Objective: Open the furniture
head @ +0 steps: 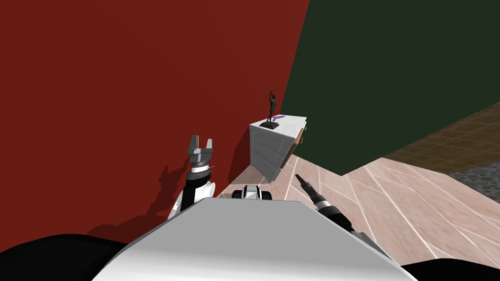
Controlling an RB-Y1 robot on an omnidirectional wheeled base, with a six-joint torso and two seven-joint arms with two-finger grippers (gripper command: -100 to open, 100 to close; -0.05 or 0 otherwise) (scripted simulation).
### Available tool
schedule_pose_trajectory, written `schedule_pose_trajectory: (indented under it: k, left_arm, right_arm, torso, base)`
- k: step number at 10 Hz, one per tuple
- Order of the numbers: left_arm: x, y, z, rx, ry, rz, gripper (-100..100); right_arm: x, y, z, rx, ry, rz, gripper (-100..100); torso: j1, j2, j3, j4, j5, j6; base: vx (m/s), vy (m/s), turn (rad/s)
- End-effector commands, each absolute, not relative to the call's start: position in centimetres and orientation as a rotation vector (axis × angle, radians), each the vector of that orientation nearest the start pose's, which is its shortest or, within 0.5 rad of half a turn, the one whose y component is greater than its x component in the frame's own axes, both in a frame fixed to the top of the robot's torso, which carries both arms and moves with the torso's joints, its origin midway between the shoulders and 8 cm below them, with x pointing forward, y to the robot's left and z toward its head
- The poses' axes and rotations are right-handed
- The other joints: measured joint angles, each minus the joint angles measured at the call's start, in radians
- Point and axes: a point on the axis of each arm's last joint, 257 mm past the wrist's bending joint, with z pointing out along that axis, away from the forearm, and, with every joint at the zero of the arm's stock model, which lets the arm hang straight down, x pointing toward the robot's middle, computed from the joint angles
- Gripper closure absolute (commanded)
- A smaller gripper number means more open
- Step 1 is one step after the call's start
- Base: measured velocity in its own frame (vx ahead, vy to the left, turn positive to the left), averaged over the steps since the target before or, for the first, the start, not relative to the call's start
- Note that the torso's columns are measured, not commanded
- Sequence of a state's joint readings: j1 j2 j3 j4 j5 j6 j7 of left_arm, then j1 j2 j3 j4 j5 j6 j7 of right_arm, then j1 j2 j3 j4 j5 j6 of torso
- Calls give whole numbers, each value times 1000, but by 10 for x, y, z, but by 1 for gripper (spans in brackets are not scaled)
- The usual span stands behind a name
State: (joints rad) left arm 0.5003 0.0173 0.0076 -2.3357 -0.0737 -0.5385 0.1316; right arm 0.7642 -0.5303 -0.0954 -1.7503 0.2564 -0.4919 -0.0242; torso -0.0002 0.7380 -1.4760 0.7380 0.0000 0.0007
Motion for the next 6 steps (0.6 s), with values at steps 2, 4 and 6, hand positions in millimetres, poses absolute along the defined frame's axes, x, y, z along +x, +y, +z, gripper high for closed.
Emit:
schedule_pose_trajectory:
  k: [2,4,6]
  left_arm:
    - [327,266,55,-569,578,-1394,0]
    - [327,266,55,-569,577,-1394,0]
    - [327,266,55,-569,578,-1394,0]
  right_arm:
    - [248,-440,-331,587,1841,524,-100]
    - [227,-463,-345,563,1918,449,-100]
    - [189,-506,-362,507,2053,308,-100]
  torso:
    - [0,1,0,0,0,0]
    - [1,-1,0,0,0,-2]
    - [0,0,0,0,0,-1]
  base:
    - [41,49,169]
    - [51,51,280]
    - [62,51,286]
